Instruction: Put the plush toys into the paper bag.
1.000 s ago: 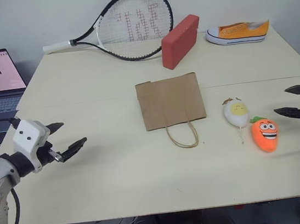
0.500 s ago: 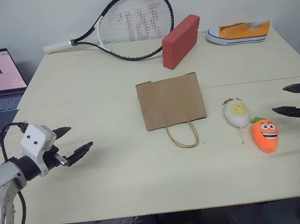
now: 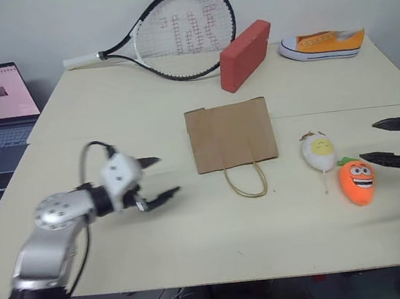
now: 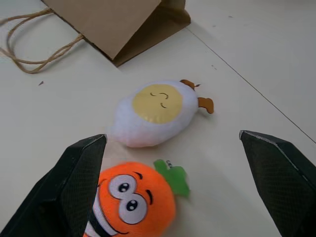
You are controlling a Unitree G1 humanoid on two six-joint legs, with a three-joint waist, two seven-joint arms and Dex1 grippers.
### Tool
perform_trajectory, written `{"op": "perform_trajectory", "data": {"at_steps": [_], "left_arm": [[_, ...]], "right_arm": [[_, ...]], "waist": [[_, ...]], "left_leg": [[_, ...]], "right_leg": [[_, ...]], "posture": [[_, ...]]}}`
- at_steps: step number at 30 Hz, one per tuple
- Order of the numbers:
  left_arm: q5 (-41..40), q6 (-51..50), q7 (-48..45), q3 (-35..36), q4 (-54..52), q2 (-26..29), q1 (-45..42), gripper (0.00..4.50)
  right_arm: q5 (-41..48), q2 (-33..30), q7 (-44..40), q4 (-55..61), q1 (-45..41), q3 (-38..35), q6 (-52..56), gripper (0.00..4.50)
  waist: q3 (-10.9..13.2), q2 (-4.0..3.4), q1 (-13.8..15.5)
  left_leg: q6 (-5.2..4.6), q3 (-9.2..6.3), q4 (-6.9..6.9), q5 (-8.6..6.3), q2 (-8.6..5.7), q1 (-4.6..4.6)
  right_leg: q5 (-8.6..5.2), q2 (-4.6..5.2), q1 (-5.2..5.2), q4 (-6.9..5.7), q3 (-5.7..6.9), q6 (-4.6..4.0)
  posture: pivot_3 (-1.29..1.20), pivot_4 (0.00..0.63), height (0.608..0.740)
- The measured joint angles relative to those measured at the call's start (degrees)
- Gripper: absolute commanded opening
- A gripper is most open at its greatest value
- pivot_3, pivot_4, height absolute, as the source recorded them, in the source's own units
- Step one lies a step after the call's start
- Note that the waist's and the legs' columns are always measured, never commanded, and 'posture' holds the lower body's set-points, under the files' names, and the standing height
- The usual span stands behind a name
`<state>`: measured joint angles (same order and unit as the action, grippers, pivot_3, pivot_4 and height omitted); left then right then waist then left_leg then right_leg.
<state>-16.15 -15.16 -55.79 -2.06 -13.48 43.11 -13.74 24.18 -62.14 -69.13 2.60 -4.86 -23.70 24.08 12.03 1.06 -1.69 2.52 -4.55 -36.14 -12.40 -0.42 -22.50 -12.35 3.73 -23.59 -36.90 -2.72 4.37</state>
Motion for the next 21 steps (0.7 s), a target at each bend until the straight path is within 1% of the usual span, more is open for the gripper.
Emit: {"op": "perform_trajectory", "data": {"at_steps": [5, 8, 14, 21], "left_arm": [[5.3, 4.6, -2.2, -11.7, 2.2, -6.6, -6.5, 4.47], [8.2, 7.9, -2.4, -15.5, 7.0, -10.3, -9.7, 4.47], [12.6, 15.5, -2.5, -19.4, 17.4, -15.6, -13.4, 4.47], [14.7, 21.1, -2.4, -20.0, 26.3, -19.6, -16.6, 4.47]], "right_arm": [[4.2, 2.7, 2.7, 12.8, 8.1, -3.8, 6.5, 4.50], [6.3, 4.5, 4.4, 19.6, 12.6, -5.6, 10.0, 4.50], [10.4, 8.4, 8.6, 30.6, 18.5, -7.4, 15.3, 4.50], [11.4, 9.9, 11.3, 34.8, 22.3, -8.3, 16.6, 4.50]], "waist": [[0.0, 0.03, 0.1], [0.0, 0.07, -0.1], [0.0, 0.08, 0.1], [0.0, 0.08, 0.2]], "left_leg": [[0.00, -0.04, -0.11, 0.00, -0.01, 0.00], [0.00, -0.05, -0.15, 0.00, 0.01, 0.00], [0.00, -0.13, -0.31, 0.00, 0.03, -0.09], [0.00, -0.22, -0.70, -0.01, -0.01, -0.34]], "right_leg": [[0.02, -0.02, 0.09, 0.02, -0.02, 0.04], [0.02, -0.05, 0.11, 0.01, -0.02, 0.04], [0.03, -0.12, 0.13, 0.03, -0.02, 0.06], [-0.03, -0.13, 0.13, 0.05, -0.02, -0.04]], "posture": [[0.00, 0.150, 0.740], [0.00, 0.150, 0.740], [0.00, 0.150, 0.740], [0.00, 0.150, 0.740]]}}
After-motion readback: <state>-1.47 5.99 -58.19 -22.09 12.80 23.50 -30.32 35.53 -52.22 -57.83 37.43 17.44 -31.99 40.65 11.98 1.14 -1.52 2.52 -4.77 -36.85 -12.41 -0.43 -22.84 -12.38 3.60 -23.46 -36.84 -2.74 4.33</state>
